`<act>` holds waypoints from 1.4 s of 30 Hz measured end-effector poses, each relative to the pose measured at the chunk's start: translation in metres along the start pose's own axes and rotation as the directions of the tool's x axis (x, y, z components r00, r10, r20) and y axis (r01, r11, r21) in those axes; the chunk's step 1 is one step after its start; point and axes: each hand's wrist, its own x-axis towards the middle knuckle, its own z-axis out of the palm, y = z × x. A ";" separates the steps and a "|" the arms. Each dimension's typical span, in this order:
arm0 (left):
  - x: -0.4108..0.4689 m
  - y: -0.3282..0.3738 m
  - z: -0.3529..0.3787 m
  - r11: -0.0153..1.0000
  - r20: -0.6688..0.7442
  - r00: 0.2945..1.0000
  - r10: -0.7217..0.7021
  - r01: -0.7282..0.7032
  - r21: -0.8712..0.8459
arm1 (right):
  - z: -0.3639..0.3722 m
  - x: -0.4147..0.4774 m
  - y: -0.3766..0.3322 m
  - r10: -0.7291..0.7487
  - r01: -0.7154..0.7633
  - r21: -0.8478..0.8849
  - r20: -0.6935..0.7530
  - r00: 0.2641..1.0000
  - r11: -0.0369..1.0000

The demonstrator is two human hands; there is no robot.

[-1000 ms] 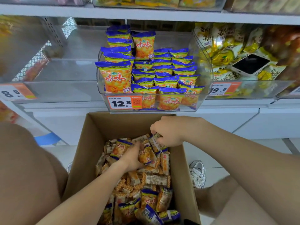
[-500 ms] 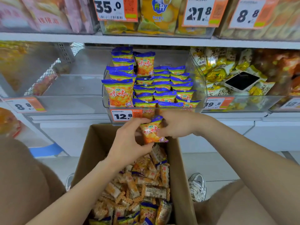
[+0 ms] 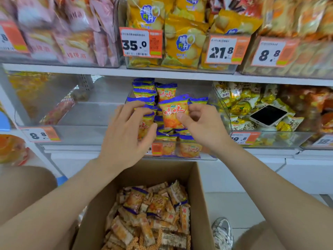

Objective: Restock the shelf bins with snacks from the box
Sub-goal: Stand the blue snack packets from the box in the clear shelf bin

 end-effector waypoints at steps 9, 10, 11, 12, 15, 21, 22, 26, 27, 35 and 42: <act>0.017 -0.025 0.020 0.951 0.143 0.941 -0.305 0.293 0.103 | 0.037 0.083 0.029 0.045 -0.059 -0.085 -0.153 0.987 0.995; 0.019 -0.025 0.020 0.952 0.148 0.943 -0.298 0.282 0.123 | 0.041 0.090 0.032 0.043 -0.060 -0.106 -0.152 0.987 0.993; 0.021 -0.025 0.020 0.953 0.153 0.946 -0.286 0.265 0.145 | 0.047 0.096 0.036 0.038 -0.058 -0.141 -0.144 0.989 0.988; 0.022 -0.025 0.020 0.954 0.158 0.948 -0.276 0.251 0.162 | 0.052 0.102 0.039 0.028 -0.051 -0.188 -0.123 0.992 0.981; 0.022 -0.026 0.018 0.953 0.182 0.943 -0.279 0.250 0.170 | 0.062 0.115 0.044 0.044 -0.049 -0.337 -0.022 0.999 0.940; 0.020 -0.026 0.013 0.961 0.182 0.947 -0.263 0.242 0.132 | 0.062 0.124 0.039 0.103 -0.070 -0.475 0.045 0.994 0.877; 0.019 -0.026 0.012 0.961 0.179 0.947 -0.267 0.248 0.122 | 0.062 0.123 0.037 0.116 -0.074 -0.481 0.059 0.991 0.874; 0.012 -0.026 0.005 0.962 0.121 0.955 -0.271 0.265 0.064 | 0.051 0.109 0.025 0.148 -0.106 -0.489 0.048 0.988 0.866; 0.010 -0.025 0.001 0.966 0.080 0.964 -0.254 0.250 0.059 | 0.046 0.101 0.021 0.146 -0.123 -0.496 0.009 0.989 0.860; -0.028 -0.014 -0.014 0.991 0.447 0.887 -0.118 0.136 -0.009 | 0.024 -0.020 -0.032 -0.048 0.231 -0.440 0.388 0.921 0.868; -0.081 -0.038 0.049 0.954 0.925 0.249 -0.287 -0.018 0.300 | 0.076 -0.077 0.022 0.137 0.548 -0.595 0.741 0.657 0.589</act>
